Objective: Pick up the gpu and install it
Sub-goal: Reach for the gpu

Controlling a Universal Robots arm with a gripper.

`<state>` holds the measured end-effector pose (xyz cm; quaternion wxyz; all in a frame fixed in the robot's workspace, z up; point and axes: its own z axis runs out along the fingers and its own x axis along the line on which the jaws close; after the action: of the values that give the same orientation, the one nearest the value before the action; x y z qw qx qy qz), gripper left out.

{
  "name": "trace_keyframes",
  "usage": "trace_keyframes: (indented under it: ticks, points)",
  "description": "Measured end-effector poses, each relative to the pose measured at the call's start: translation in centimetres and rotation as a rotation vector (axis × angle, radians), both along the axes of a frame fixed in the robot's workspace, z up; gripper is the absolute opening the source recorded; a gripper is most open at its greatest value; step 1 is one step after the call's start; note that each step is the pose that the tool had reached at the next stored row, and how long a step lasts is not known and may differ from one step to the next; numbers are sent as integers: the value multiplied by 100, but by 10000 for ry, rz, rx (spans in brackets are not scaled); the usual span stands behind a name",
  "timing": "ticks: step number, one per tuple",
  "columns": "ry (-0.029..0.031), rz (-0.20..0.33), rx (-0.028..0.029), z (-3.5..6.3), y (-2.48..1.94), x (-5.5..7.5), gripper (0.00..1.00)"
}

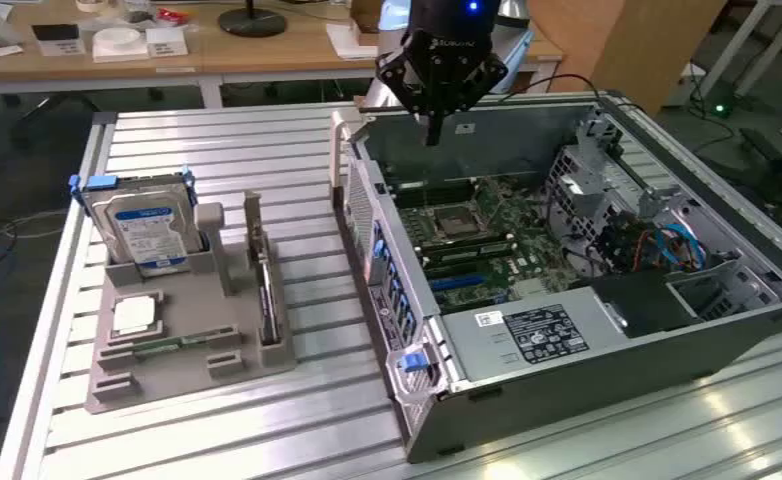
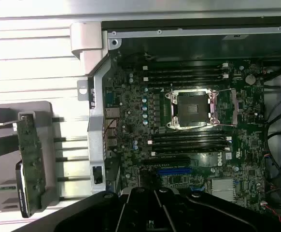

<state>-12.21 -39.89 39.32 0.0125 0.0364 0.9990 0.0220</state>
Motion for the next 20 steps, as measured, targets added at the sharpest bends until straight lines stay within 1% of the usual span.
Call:
trace_keyframes:
  ticks: [5, 13, 20]
  points:
    - [0, -1, 0, -1, 0, -41, 11]
    - [0, 0, 1, -5, 0, -220, 11]
    - [0, 4, 1, -6, -1, -336, 11]
